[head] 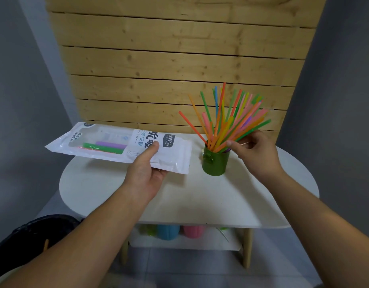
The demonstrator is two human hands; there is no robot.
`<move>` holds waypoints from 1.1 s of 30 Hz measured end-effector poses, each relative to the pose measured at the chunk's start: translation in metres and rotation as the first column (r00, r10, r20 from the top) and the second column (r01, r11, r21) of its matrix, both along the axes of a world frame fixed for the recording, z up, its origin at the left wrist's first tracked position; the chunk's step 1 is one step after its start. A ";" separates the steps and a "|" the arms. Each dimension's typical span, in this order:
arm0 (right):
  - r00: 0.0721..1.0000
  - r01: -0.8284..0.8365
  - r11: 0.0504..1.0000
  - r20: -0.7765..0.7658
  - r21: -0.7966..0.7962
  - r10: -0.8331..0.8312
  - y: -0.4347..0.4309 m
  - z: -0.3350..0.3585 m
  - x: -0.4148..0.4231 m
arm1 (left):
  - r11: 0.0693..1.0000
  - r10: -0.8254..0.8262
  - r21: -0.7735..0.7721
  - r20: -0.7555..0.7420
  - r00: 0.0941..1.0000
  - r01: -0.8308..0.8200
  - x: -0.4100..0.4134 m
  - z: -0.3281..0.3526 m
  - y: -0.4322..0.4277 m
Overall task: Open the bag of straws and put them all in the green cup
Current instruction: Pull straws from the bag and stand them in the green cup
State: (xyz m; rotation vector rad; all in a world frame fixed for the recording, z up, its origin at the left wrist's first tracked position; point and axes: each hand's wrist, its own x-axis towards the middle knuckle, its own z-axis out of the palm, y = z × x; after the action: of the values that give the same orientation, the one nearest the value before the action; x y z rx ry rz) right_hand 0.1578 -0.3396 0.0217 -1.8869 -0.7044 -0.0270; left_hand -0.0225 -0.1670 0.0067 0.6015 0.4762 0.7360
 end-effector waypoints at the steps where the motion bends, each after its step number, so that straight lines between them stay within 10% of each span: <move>1: 0.999 0.024 0.999 -0.026 -0.029 -0.024 -0.002 0.000 -0.003 | 1.000 -0.002 0.002 0.005 1.000 0.002 0.000 0.000 0.000; 5: 0.896 0.044 0.995 -0.437 -0.092 -0.080 -0.006 -0.006 -0.022 | 1.000 -0.009 0.008 0.014 1.000 0.009 -0.001 0.002 0.000; 9: 0.473 -0.015 0.982 -0.864 0.186 0.171 0.017 -0.009 -0.063 | 0.996 -0.042 0.082 -0.008 0.999 0.042 -0.002 0.003 -0.003; 17: 0.116 0.217 0.733 -0.763 0.645 0.636 0.052 -0.006 -0.116 | 0.935 -0.023 0.348 -0.121 0.992 0.064 -0.004 0.005 -0.013; 26: 0.188 0.219 0.744 -0.775 0.631 0.603 0.060 -0.011 -0.118 | 0.891 0.013 0.450 -0.159 0.987 0.060 -0.008 0.006 -0.008; 33: 0.506 0.042 0.941 -0.820 0.335 0.269 0.058 -0.013 -0.110 | 0.899 0.047 0.438 -0.124 0.991 0.012 -0.010 0.010 -0.004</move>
State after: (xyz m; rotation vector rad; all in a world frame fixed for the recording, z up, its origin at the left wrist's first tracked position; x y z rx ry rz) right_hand 0.0483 -0.2813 0.0085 -1.2720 -0.0879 0.8142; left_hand -0.0324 -0.1706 0.0169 1.0763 0.4392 0.8307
